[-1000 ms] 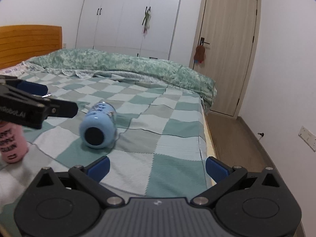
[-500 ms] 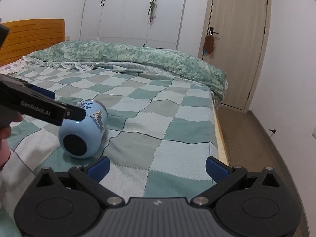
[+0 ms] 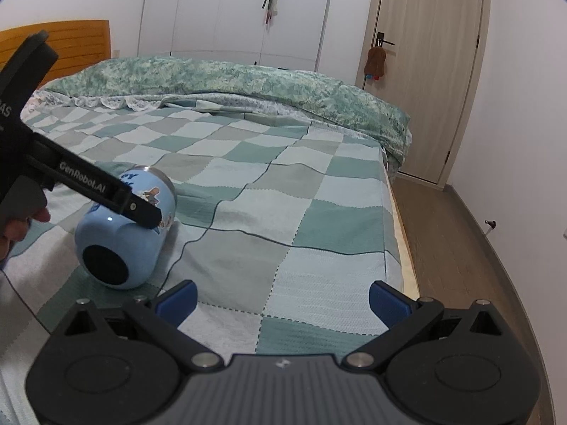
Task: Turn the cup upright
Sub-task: 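Move the right tool toward the light-blue cup lying on its side, then close the right tool on the light-blue cup's body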
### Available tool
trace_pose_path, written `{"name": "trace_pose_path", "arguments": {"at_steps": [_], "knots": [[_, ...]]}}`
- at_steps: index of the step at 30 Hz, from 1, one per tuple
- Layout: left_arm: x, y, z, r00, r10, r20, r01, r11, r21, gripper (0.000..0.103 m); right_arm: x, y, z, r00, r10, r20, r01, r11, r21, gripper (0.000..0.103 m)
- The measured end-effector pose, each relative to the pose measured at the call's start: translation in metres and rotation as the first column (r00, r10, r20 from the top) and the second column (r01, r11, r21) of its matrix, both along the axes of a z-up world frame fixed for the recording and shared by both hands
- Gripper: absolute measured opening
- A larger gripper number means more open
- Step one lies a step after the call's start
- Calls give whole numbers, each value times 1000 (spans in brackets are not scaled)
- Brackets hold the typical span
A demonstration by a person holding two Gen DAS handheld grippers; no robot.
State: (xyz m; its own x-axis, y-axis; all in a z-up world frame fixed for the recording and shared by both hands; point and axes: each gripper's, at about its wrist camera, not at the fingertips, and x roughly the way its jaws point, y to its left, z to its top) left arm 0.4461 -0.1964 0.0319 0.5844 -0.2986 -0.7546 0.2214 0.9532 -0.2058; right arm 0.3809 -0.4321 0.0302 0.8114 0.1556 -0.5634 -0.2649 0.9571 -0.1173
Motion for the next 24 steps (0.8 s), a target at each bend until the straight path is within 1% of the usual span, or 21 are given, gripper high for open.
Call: {"name": "trace_pose_path", "arguments": {"at_steps": [3, 8, 16, 24], "knots": [[3, 2, -9, 996, -16, -83, 10, 997, -75, 95, 3, 3, -2, 1000, 6, -11, -6, 1000, -3, 103], [-7, -4, -5, 999, -17, -44, 15, 999, -47, 93, 1, 2, -1, 1000, 4, -8, -4, 1000, 2, 103], [-17, -9, 2, 998, -47, -30, 46, 999, -15, 91, -1, -3, 1, 1000, -8, -14, 8, 1000, 18, 103], [-32, -12, 9, 997, -78, -7, 78, 997, -24, 89, -4, -4, 5, 1000, -13, -20, 13, 999, 34, 103]]}}
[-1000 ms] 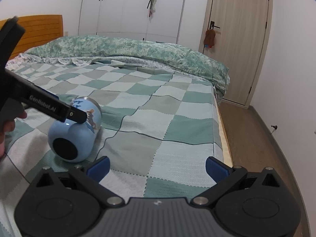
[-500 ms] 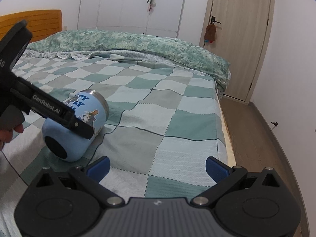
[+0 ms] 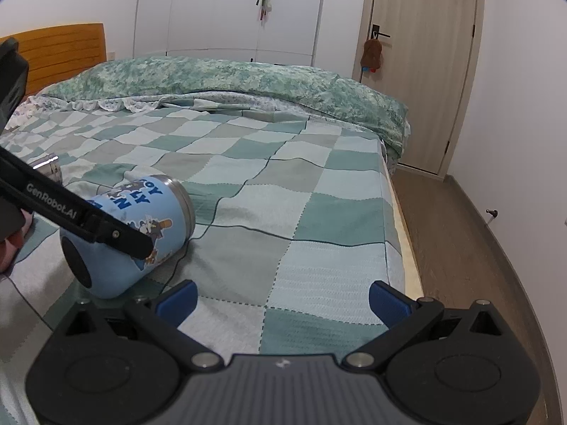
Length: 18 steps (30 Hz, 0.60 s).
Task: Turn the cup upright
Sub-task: 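Close the right tool on the light-blue cup's body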
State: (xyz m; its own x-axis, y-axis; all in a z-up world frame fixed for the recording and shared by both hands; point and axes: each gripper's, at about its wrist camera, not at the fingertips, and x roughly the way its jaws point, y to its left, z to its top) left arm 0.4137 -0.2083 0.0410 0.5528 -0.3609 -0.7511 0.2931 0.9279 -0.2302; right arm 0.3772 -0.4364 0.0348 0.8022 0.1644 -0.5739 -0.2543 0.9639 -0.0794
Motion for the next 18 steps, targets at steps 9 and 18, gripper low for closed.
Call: {"name": "trace_pose_path", "arguments": {"at_steps": [9, 18], "knots": [[-37, 2, 18, 999, -20, 46, 22, 999, -42, 85, -31, 3, 11, 1000, 2, 13, -2, 1000, 13, 103], [-80, 8, 34, 994, -20, 108, 27, 998, -62, 84, -77, 9, 28, 999, 13, 32, -14, 1000, 16, 103]]}}
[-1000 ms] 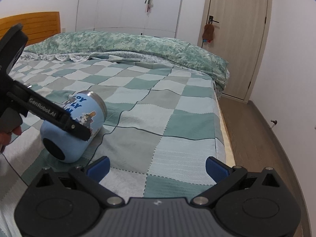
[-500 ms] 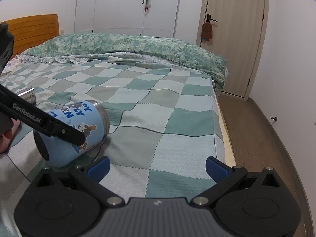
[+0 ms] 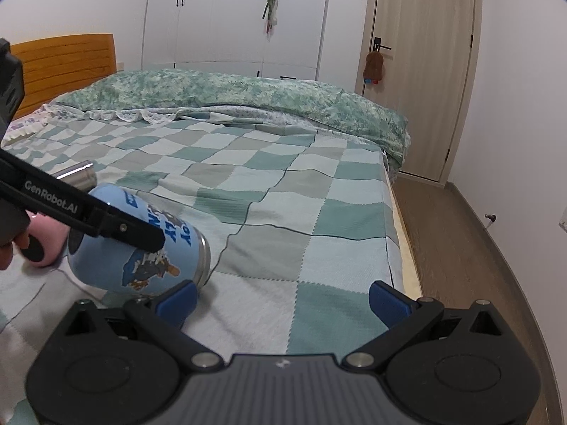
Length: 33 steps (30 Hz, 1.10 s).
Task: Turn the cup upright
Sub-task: 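Close the right tool on the light-blue cup's body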
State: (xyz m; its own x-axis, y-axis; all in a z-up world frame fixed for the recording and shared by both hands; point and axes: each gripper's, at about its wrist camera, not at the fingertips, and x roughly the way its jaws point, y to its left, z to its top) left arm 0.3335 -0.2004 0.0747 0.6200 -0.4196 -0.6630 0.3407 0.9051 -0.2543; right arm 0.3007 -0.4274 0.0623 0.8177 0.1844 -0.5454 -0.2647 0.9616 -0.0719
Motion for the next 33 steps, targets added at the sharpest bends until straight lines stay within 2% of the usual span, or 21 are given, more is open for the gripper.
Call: {"name": "trace_pose_path", "arguments": {"at_steps": [11, 19, 26, 33], "knots": [[-44, 12, 21, 996, 26, 90, -23, 999, -38, 84, -37, 4, 13, 1000, 6, 12, -6, 1000, -4, 103], [-100, 22, 24, 986, 70, 149, -62, 996, -58, 84, -74, 14, 22, 999, 22, 26, -22, 1000, -1, 103], [-157, 19, 14, 962, 125, 244, -125, 992, -15, 84, -116, 23, 17, 999, 37, 10, -37, 999, -10, 103], [-196, 11, -7, 943, 154, 296, -174, 984, 42, 84, -157, 27, 4, 1000, 26, -11, -26, 999, -26, 103]]}}
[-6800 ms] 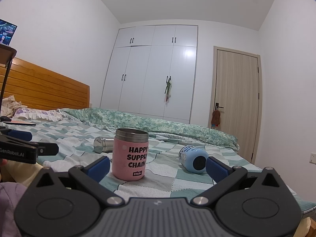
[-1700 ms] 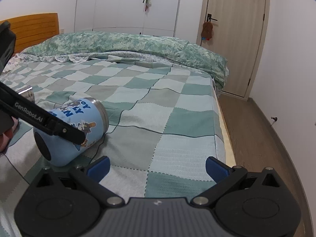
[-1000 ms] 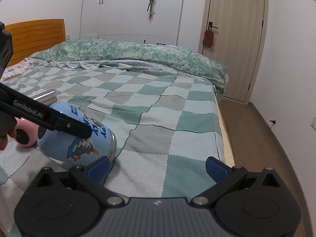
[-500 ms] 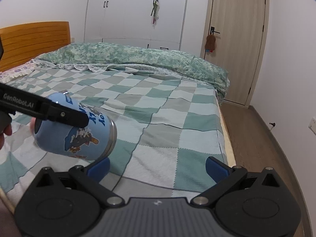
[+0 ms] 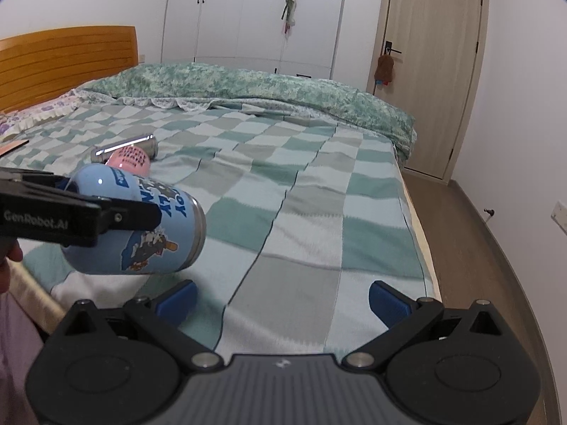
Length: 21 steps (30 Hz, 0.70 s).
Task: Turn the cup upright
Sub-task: 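Close the right tool on the light-blue cup's body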
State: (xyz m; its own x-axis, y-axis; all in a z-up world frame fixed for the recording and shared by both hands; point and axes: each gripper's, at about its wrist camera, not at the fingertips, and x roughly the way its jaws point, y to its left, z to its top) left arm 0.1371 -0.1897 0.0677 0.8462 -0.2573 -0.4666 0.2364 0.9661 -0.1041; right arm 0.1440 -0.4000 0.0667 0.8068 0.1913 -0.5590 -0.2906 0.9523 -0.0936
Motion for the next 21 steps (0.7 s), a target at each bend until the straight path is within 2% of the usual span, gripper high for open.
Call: {"name": "trace_pose_path", "arguments": {"at_steps": [5, 10, 15, 18, 21], "knots": [[-12, -2, -18, 998, 49, 39, -50, 998, 34, 84, -21, 0, -12, 1000, -18, -11, 18, 1000, -17, 103], [-23, -7, -29, 997, 40, 61, -45, 996, 79, 83, -32, 0, -18, 999, -25, -24, 24, 1000, -19, 103], [-26, -2, -34, 999, 45, 19, -46, 996, 78, 82, -37, 3, -24, 999, -29, -40, 28, 999, -17, 103], [-22, 10, -42, 996, 48, -77, -46, 999, 19, 84, -38, 6, -28, 998, -26, -53, 25, 1000, -18, 103], [-21, 16, -41, 996, 37, -81, -37, 999, -2, 83, -40, 9, -31, 998, -25, -62, 24, 1000, -17, 103]]}}
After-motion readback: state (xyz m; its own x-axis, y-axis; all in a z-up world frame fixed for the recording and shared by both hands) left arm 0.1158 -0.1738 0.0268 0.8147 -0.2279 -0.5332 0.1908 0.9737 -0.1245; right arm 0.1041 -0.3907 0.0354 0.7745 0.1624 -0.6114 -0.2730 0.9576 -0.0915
